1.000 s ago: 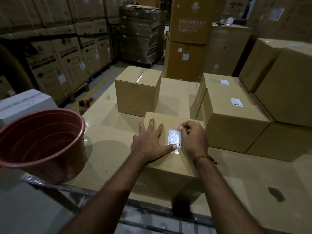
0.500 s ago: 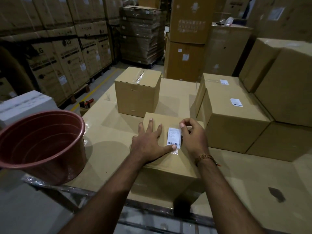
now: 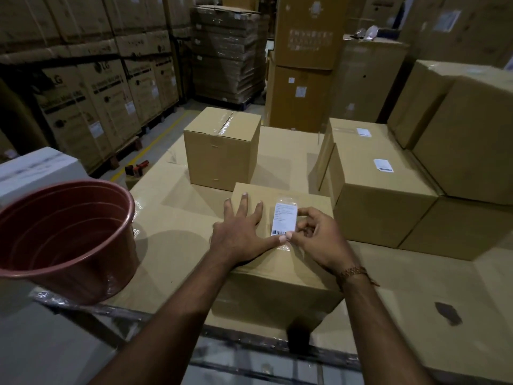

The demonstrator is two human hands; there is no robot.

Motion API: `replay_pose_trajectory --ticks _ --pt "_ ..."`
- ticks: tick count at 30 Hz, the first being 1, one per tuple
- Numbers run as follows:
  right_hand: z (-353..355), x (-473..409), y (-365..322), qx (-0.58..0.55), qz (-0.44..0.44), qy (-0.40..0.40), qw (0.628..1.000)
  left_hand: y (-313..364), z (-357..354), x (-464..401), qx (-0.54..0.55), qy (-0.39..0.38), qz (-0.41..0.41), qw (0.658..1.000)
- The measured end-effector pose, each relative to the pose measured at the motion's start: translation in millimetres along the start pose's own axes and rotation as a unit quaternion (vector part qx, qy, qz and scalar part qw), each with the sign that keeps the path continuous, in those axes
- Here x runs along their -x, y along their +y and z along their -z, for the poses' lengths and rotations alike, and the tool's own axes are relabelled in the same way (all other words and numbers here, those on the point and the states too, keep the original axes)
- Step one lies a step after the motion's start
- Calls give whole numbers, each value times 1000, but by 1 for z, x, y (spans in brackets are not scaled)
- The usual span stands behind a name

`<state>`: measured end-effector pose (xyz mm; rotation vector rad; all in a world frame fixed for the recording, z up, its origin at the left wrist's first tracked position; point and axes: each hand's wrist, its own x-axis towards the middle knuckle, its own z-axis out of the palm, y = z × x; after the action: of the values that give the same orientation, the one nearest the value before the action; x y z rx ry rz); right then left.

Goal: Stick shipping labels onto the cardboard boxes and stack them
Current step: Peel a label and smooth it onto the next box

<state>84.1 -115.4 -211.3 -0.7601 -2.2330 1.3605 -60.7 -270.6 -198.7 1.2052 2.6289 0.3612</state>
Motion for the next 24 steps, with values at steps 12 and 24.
replay_pose_trajectory --ticks 12,24 --pt "1 -5 -2 108 13 -34 993 -11 11 -4 79 -78 -19 994" --pt "3 -2 -5 133 -5 -41 990 -12 8 -6 61 -73 -20 995"
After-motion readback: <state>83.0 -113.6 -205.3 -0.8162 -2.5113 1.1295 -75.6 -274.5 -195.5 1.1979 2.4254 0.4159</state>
